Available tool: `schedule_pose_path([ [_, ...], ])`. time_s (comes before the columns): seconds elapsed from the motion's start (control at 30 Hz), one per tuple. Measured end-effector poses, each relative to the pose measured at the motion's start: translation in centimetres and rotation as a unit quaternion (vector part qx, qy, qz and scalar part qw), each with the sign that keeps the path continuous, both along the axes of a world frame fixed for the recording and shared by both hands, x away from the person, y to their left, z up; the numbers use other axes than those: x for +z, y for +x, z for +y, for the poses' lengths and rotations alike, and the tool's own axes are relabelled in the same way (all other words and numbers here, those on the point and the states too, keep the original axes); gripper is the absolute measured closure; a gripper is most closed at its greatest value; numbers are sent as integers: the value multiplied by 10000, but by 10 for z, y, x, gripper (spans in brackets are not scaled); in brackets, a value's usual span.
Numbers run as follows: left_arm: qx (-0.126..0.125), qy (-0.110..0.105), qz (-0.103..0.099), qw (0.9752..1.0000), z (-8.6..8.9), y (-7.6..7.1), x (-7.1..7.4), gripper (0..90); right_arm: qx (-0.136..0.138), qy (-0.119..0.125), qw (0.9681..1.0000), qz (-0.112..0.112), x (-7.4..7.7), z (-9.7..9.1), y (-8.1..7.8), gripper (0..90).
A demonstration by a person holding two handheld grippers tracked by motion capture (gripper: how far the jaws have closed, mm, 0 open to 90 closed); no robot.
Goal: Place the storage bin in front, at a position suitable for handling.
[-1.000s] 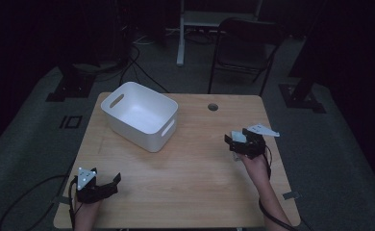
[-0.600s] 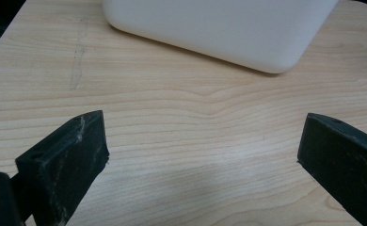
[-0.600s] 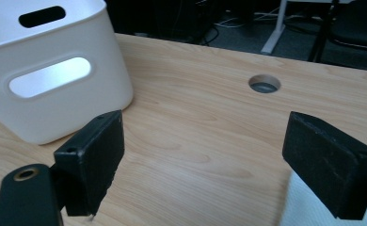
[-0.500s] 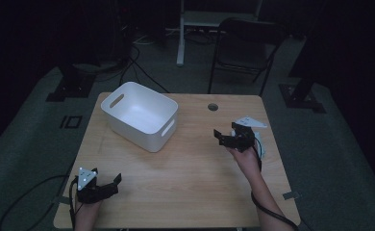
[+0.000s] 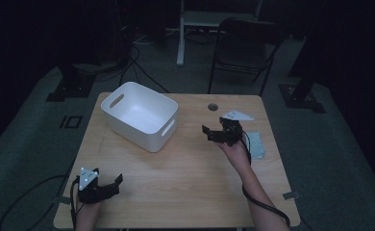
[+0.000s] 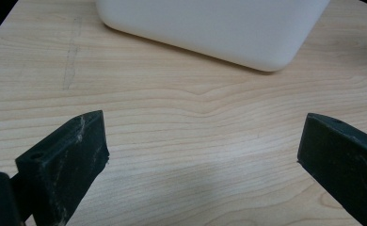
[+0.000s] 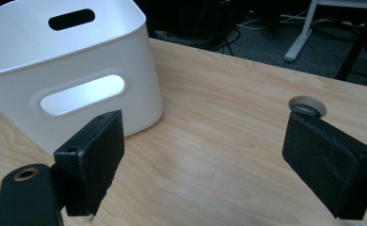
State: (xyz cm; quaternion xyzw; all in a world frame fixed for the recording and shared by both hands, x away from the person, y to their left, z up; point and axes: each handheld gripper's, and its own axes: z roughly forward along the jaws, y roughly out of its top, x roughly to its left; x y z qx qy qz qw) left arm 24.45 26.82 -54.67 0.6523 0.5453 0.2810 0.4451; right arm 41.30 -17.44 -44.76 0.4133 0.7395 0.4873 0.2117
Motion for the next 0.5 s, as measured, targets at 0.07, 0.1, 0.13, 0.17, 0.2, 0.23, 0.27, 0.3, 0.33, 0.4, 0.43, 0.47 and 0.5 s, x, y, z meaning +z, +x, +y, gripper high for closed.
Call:
schedule_pose_path([
  [0.07, -8, -3, -5, 10000, 0, -1, 0, 21, 38, 2, 10000, 17, 0, 4, 3, 130],
  [0.1, -4, -7, -8, 10000, 0, -1, 1, 21, 59, -10, 10000, 35, 0, 7, 5, 130],
  [0.13, -7, -3, -9, 10000, 0, -1, 1, 21, 73, -18, 10000, 43, 0, 9, 6, 130],
  [0.17, -7, -8, -11, 10000, 1, -1, 1, 21, 73, -19, 10000, 35, 0, 11, 7, 130],
  [0.2, -6, -14, -8, 10000, 1, -1, 1, 21, 81, -5, 10000, 41, 1, 13, 8, 130],
  [0.23, 0, -19, -2, 10000, 1, 0, 0, 21, 89, 1, 9999, 49, 1, 15, 9, 130],
  [0.27, 4, -20, 5, 10000, 1, 0, 0, 20, 95, 20, 9999, 54, 1, 16, 10, 130],
  [0.3, 0, -25, 6, 10000, 1, 0, 0, 21, 110, 41, 9999, 62, 2, 17, 11, 131],
  [0.33, -8, -24, -6, 10000, 1, -1, 1, 20, 116, 43, 9999, 63, 2, 19, 12, 132],
  [0.4, -14, -15, -7, 10000, 1, -1, 1, 20, 144, 41, 9999, 65, 3, 22, 14, 133],
  [0.43, -21, -17, -10, 10000, 0, -1, 1, 21, 157, 26, 9998, 69, 3, 24, 15, 133],
  [0.47, -32, -15, -8, 10000, 0, -1, 1, 20, 165, 15, 9998, 84, 3, 26, 16, 133],
  [0.5, -32, -15, -8, 10000, 0, -1, 1, 21, 165, 15, 9998, 84, 3, 26, 16, 133],
])
